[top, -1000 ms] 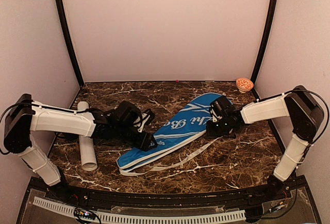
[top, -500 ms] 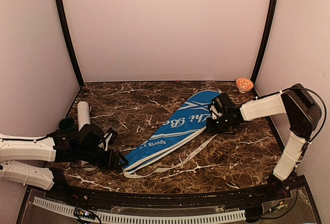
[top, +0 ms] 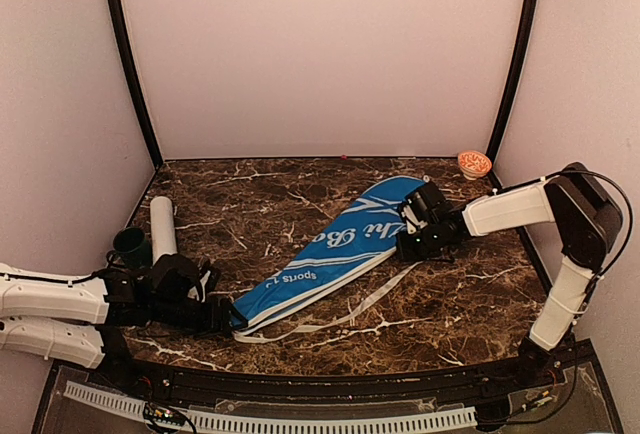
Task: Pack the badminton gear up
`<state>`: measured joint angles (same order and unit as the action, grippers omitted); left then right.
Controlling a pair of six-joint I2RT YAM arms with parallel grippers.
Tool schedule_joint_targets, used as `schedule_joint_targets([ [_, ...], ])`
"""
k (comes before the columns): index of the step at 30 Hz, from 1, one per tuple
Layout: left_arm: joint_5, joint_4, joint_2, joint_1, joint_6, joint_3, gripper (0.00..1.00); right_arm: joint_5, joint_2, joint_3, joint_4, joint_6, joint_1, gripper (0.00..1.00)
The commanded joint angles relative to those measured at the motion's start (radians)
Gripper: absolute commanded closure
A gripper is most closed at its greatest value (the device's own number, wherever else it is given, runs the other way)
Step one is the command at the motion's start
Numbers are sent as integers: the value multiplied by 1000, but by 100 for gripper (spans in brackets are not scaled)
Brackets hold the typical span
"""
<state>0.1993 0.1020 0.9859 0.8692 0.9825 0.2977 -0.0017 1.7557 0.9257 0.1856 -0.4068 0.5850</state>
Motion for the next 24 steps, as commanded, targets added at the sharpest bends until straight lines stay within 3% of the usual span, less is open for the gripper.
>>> schedule_joint_targets([
  [1, -32, -86, 23, 25, 59, 7, 39, -33, -12, 4, 59, 22, 31, 100],
  [11, -61, -204, 107, 54, 111, 8, 52, -79, 5, 83, 45, 3, 182, 100],
  [24, -101, -295, 185, 78, 150, 24, 56, -148, 157, 340, 54, -39, 521, 100],
])
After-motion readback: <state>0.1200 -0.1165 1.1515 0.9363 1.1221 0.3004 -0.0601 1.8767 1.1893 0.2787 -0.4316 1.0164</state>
